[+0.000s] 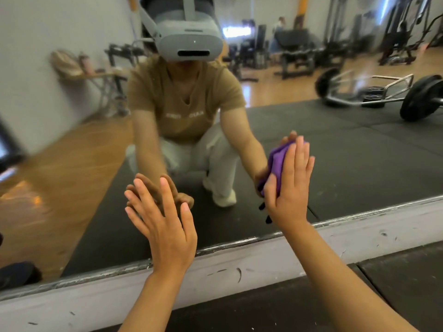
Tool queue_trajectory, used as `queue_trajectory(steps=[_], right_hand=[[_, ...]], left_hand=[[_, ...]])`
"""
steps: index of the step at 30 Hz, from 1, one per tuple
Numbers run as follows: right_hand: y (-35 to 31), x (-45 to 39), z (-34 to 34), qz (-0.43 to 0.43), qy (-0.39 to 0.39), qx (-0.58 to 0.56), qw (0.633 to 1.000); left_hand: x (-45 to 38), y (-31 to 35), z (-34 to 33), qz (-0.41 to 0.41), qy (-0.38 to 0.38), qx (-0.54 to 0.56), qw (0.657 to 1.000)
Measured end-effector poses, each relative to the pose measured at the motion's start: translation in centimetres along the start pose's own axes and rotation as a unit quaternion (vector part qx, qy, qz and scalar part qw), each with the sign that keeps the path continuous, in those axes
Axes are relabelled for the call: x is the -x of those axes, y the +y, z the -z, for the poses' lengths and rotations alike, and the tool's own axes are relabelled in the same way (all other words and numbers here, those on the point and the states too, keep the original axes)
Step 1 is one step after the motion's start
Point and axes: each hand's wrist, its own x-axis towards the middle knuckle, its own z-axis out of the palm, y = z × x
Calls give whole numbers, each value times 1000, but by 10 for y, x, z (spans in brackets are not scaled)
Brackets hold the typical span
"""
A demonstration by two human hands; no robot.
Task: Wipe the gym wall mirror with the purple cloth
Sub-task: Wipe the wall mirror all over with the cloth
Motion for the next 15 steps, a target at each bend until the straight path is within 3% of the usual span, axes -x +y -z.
queue_trajectory(steps=[5,8,11,15], right_hand=[[2,1,-5,-13,40,-1,999],[25,60,-2,-18,-39,15,999],[52,115,14,-76,-130,43,988],[60,117,21,-106,-143,42,983]], left_hand=[[1,8,-5,12,8,17,1000],[0,7,-4,11,8,14,1000],[1,7,-4,9,5,15,1000],[2,11,-4,-22,-13,9,1000]])
